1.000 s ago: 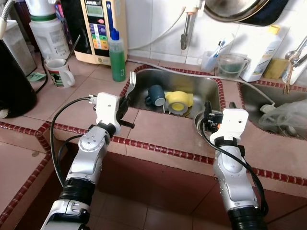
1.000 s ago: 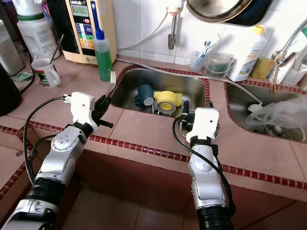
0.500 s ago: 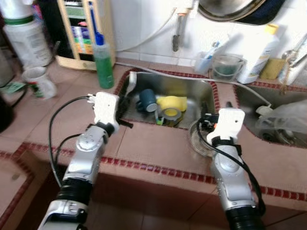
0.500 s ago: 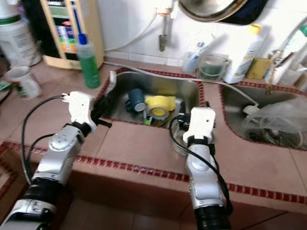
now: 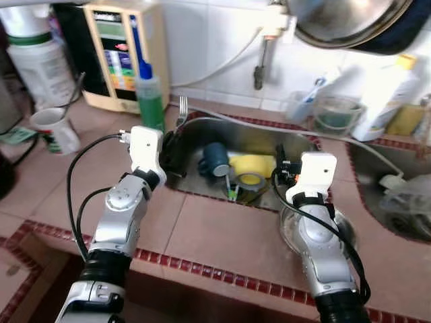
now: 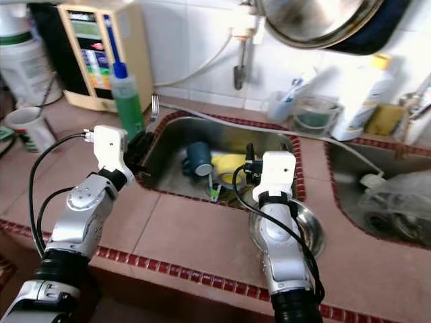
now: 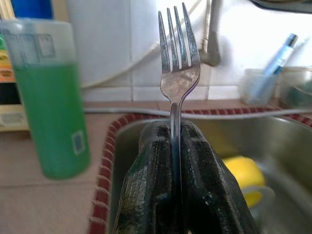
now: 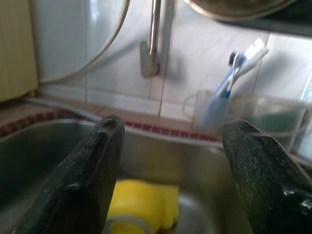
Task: Kitchen organization
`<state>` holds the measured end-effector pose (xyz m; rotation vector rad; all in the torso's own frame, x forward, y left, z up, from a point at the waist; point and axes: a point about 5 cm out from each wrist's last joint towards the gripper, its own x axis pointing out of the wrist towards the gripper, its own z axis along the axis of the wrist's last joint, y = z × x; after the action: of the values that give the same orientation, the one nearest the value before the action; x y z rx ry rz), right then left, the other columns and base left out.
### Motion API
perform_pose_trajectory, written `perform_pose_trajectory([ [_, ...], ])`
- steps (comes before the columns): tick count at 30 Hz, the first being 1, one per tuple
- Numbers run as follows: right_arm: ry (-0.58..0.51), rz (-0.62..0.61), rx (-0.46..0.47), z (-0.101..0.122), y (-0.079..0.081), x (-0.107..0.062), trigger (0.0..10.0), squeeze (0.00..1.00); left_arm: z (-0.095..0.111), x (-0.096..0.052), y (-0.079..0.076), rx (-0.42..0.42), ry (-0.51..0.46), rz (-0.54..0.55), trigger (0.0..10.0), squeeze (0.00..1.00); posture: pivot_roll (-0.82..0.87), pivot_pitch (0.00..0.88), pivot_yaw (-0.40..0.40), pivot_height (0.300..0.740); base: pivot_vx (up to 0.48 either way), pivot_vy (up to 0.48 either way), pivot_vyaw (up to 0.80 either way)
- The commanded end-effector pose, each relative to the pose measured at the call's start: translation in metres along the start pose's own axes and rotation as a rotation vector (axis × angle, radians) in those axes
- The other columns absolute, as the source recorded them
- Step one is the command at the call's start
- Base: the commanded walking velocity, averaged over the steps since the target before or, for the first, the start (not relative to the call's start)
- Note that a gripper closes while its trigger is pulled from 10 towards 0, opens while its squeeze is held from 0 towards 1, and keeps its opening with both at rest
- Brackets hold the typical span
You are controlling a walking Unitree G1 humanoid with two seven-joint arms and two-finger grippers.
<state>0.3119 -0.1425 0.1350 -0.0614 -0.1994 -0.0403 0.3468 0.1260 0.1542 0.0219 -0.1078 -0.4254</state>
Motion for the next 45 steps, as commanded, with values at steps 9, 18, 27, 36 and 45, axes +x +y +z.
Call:
perform_pose_trajectory([
  [9,0.046,0.095,0.013,0.002,-0.003,-0.011,10.0,0.00,-0.002,0.003,-0.005,0.045,0.038,-0.067,10.0,0.00,0.03,0.000,-0.006,0.740,0.000,0.000,0.00],
  [18,0.072,0.202,0.042,0.009,-0.005,-0.020,10.0,0.00,-0.005,0.010,-0.016,0.100,0.074,-0.155,10.0,0.00,0.01,0.000,0.008,0.740,0.000,0.000,0.00],
  [27,0.106,0.307,0.104,0.019,-0.003,-0.034,10.0,0.00,-0.010,0.016,-0.027,0.148,0.120,-0.232,10.0,0.00,-0.02,0.000,0.029,0.740,0.000,0.000,0.00],
  [36,0.169,0.368,0.141,0.025,-0.005,-0.052,10.0,0.00,-0.006,0.034,-0.042,0.189,0.126,-0.281,10.0,0.00,-0.06,0.000,0.053,0.740,0.000,0.000,0.00],
  [45,0.201,0.389,0.193,0.031,0.000,-0.067,10.0,0.00,-0.004,0.051,-0.054,0.205,0.158,-0.323,10.0,0.00,-0.12,0.000,0.087,0.740,0.000,0.000,0.00],
])
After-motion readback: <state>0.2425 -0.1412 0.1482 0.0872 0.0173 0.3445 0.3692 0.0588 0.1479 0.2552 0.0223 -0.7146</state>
